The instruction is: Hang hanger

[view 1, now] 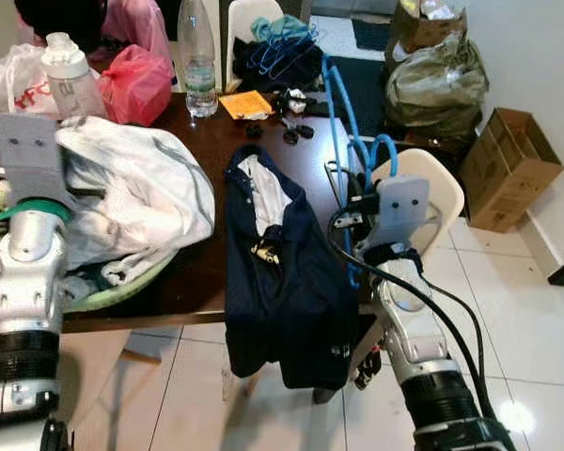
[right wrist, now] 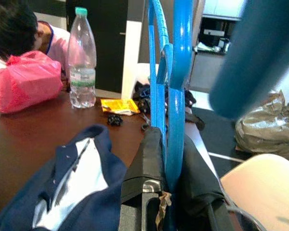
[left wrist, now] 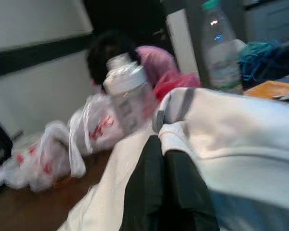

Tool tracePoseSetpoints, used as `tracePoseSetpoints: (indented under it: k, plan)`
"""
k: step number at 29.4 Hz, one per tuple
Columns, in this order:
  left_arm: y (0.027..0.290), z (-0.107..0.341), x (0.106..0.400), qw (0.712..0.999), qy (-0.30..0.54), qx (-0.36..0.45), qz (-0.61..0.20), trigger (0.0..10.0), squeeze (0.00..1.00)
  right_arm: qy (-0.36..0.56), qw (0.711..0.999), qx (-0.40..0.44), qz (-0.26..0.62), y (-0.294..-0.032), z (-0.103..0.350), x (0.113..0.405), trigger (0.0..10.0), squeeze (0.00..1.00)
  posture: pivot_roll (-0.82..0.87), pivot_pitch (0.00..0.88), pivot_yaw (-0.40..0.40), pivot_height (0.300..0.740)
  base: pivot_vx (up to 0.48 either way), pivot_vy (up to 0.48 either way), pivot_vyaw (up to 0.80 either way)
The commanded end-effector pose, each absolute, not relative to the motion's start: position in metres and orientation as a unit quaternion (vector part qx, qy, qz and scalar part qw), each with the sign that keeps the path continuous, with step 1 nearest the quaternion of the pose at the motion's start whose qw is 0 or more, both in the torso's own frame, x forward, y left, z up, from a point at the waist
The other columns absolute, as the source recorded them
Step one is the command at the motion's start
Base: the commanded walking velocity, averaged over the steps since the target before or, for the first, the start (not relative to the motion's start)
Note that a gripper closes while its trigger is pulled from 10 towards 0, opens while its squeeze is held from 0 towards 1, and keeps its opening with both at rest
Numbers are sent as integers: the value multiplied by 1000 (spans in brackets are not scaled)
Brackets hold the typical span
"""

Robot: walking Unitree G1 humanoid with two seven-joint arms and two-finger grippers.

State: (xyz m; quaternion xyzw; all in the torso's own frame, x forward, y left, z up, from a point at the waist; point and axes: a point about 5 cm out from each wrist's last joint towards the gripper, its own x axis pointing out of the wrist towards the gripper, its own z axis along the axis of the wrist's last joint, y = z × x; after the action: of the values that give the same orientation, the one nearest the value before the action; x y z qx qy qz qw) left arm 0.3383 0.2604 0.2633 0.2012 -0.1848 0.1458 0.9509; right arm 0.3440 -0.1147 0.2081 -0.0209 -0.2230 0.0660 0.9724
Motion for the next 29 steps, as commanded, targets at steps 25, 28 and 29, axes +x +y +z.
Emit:
tracePoseSetpoints:
  k: [25, 28, 29]
  plan:
    - [98, 414, 262, 683, -598, 419, 17, 10000, 0, -298, 950, 16, 93, -108, 252, 339, 10000, 0, 63, 45, 31, 740, 0, 0, 0]
    - [115, 387, 288, 773, -496, 396, 4, 10000, 0, -302, 950, 3, 73, -120, 253, 338, 10000, 0, 46, 45, 51, 740, 0, 0, 0]
    - [124, 367, 294, 820, -443, 362, -8, 10000, 0, -303, 951, -1, 65, -125, 253, 337, 10000, 0, 30, 47, 58, 740, 0, 0, 0]
